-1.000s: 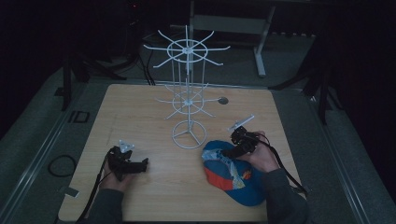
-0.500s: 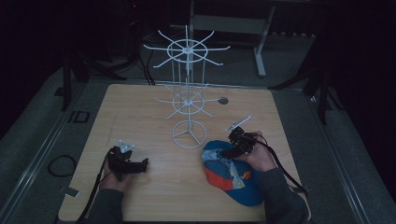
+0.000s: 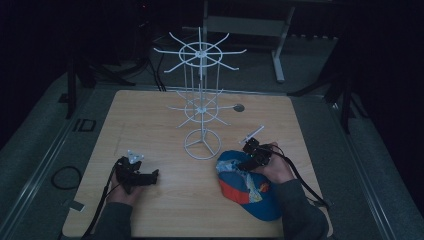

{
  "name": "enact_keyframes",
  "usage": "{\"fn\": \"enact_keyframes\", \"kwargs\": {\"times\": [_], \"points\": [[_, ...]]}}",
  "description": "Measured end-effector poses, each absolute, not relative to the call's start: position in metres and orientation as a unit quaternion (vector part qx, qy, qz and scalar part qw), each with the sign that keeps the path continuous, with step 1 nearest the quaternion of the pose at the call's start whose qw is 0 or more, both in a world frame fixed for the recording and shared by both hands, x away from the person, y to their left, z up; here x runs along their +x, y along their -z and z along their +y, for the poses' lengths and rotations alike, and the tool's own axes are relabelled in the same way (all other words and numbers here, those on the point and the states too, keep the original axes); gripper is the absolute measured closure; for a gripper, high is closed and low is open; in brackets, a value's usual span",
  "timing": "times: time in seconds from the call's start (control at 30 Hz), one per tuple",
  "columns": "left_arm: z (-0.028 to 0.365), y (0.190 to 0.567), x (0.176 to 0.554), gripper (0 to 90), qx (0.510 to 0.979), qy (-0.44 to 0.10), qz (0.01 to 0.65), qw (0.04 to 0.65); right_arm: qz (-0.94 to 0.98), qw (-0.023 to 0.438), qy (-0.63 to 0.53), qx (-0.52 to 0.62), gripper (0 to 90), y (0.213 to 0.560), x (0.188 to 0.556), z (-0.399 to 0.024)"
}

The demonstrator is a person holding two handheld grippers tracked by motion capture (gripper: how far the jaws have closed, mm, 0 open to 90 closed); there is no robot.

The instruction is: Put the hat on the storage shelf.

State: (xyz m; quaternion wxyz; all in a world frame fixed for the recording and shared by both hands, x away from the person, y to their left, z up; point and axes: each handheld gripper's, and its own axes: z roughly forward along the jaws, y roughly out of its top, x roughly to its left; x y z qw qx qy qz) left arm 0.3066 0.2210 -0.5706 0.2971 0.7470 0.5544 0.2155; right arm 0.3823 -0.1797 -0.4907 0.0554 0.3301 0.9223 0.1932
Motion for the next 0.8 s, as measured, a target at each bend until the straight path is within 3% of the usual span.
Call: {"fn": "enact_keyframes", "kwargs": {"times": [0.23, 0.37, 0.8], "points": [[0.221, 0.571, 0.307, 0.2, 0.747, -0.216, 0.555, 0.297, 0.926, 0.039, -0.195, 0.320, 73.4, 0.492, 0.382, -0.179], [0.221, 0.571, 0.307, 0.2, 0.747, -0.216, 0.555, 0.297, 0.927, 0.041, -0.199, 0.316, 84.0, 0.490, 0.380, -0.179], [0.221, 0.571, 0.307, 0.2, 0.746, -0.216, 0.555, 0.298, 0.911, 0.056, -0.262, 0.314, 88.1, 0.466, 0.370, -0.192]]}}
